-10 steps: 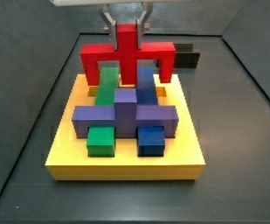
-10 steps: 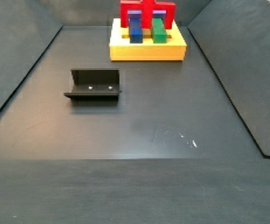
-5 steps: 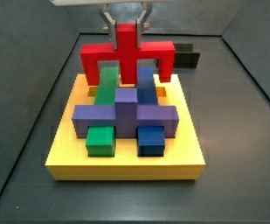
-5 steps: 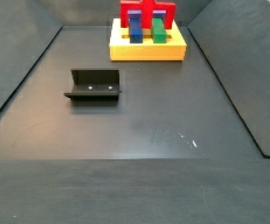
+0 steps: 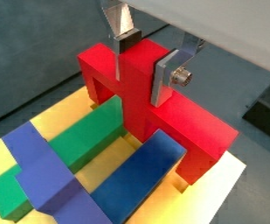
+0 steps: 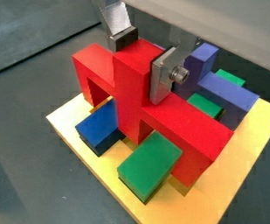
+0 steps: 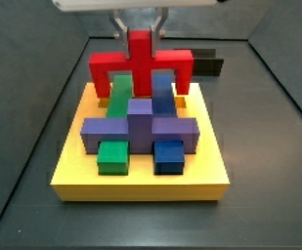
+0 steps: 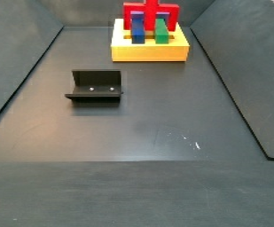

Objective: Pick up the red object. Move up. Move to above the board. Insert the red object.
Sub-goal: Insert the red object.

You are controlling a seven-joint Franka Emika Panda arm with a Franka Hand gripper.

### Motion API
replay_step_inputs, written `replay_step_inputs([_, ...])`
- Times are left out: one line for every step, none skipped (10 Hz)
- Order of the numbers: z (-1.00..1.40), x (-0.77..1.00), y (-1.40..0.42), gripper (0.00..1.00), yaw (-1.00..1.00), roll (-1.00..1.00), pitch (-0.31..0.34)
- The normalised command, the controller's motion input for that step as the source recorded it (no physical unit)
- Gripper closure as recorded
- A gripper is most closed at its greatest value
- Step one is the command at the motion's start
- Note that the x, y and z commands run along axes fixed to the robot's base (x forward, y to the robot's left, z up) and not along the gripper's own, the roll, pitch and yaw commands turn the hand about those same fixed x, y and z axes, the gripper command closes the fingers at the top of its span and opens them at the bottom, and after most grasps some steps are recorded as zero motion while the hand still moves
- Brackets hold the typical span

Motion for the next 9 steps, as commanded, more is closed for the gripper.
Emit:
replay_step_inputs([-0.24, 0.04, 0.0, 1.0, 0.0, 0.0, 0.0])
replay_step_inputs([-0.23, 0.0, 0.0, 1.0, 0.0, 0.0, -0.01])
replay_step_inputs([-0.2, 0.0, 0.0, 1.0, 0.0, 0.0, 0.0])
replay_step_inputs([-0.06, 0.06, 0.0, 1.0, 0.0, 0.0, 0.0])
replay_step_inputs([-0.12, 0.08, 0.0, 1.0, 0.0, 0.01, 0.0])
replay_step_inputs([-0.16, 0.19, 0.0, 1.0, -0.13, 0.03, 0.036])
replay_step_inputs([-0.16, 0.19, 0.0, 1.0, -0.18, 0.04, 0.047])
replay_step_inputs([-0.17, 0.13, 0.0, 1.0, -0.12, 0.03, 0.019])
replay_step_inputs([-0.21, 0.1, 0.0, 1.0, -0.06, 0.02, 0.0])
